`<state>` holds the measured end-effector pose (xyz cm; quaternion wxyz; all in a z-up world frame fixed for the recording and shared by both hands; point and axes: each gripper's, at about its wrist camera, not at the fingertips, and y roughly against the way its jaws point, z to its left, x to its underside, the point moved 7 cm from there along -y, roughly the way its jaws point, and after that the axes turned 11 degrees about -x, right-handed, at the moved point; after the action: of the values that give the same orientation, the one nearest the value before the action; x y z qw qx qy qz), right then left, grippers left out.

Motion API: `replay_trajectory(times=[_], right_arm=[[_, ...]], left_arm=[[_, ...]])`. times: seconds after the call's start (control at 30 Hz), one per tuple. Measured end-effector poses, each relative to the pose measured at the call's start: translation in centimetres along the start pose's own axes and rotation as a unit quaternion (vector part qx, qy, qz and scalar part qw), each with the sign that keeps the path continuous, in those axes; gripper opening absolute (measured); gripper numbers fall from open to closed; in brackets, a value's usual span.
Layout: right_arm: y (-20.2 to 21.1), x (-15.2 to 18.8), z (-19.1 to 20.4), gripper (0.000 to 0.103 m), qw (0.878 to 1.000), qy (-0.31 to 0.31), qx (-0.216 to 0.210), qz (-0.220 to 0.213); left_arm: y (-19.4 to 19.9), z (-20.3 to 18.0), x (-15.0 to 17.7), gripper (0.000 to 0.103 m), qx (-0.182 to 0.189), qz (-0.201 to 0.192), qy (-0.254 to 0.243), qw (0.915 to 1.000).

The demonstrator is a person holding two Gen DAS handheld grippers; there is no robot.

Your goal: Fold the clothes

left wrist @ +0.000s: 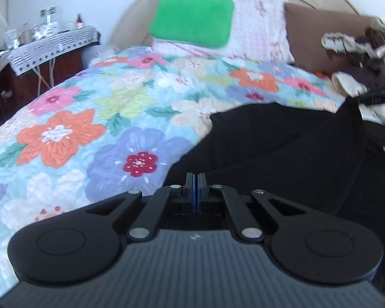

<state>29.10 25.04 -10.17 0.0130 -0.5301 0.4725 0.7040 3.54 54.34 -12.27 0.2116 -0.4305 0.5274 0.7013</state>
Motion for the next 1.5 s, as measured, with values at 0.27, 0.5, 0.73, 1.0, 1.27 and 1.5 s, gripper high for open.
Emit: replay_trajectory(times=[0.27, 0.5, 0.73, 1.0, 1.27, 1.5], right_arm=[[-3.7, -1.8, 0.6, 0.004, 0.999, -0.003, -0.032, -0.002], [-3.4, -0.8, -0.6, 0.015, 0.998, -0.052, -0.015, 0.012], [-0.4, 1.8, -0.2, 0.016, 0.996, -0.082, -0.022, 0.015], [1.1, 6.1, -0.7, 0.033, 0.99, -0.137, -0.017, 0.018], [11.6, 12.4, -6.9, 0.055, 0.964, -0.264, -0.007, -0.028], [19.1, 18.3, -15.9, 0.061, 0.931, -0.358, 0.066, -0.042]], left_arm=[[-2.6, 1.5, 1.3, 0.001, -0.03, 0.042, 0.025, 0.9984], [-1.1, 1.1, -0.1, 0.006, -0.001, 0.011, 0.068, 0.9977], [0.3, -1.2, -1.1, 0.046, 0.074, 0.022, 0.067, 0.9948], [0.1, -4.4, 0.7, 0.06, 0.048, 0.066, 0.008, 0.9967], [3.7, -12.8, -0.1, 0.063, 0.115, 0.043, -0.071, 0.9899], [4.6, -26.7, -3.4, 0.064, 0.211, 0.042, -0.147, 0.9653]])
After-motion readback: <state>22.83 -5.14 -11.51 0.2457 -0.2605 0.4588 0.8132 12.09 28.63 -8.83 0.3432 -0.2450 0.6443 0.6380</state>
